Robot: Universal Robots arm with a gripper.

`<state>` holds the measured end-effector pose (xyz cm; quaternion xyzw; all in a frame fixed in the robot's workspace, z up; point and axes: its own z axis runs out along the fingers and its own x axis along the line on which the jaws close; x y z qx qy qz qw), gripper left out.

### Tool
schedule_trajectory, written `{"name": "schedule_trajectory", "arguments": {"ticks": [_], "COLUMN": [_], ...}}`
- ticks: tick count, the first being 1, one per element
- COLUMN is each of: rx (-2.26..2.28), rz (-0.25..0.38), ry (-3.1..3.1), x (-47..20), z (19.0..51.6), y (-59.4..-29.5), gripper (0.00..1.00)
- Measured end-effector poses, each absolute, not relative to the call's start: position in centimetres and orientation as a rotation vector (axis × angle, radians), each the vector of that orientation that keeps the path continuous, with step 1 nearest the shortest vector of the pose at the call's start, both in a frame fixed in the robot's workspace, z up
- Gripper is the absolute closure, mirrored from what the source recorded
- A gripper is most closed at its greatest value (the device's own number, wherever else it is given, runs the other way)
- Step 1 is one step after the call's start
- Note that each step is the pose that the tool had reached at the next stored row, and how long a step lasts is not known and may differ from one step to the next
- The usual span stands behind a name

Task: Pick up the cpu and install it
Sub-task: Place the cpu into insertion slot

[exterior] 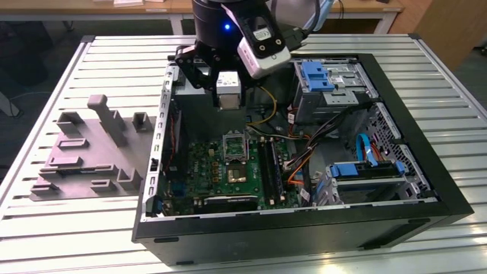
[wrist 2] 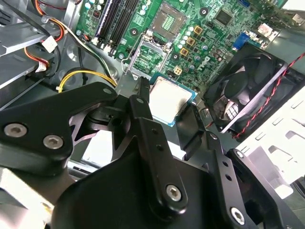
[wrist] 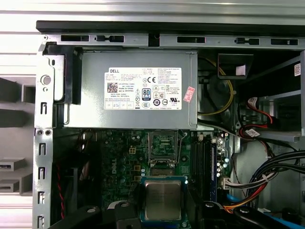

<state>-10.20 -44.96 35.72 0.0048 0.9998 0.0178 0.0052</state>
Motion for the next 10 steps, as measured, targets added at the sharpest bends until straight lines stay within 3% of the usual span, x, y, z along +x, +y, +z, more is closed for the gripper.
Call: {"name": "schedule_trajectory", "arguments": {"ticks": [10], "rx": [0.015], "rz": [0.056], "ry": [3.131], "x": [-10.20], "z": [34.73], "y": [-44.97], "gripper": [0.53]}}
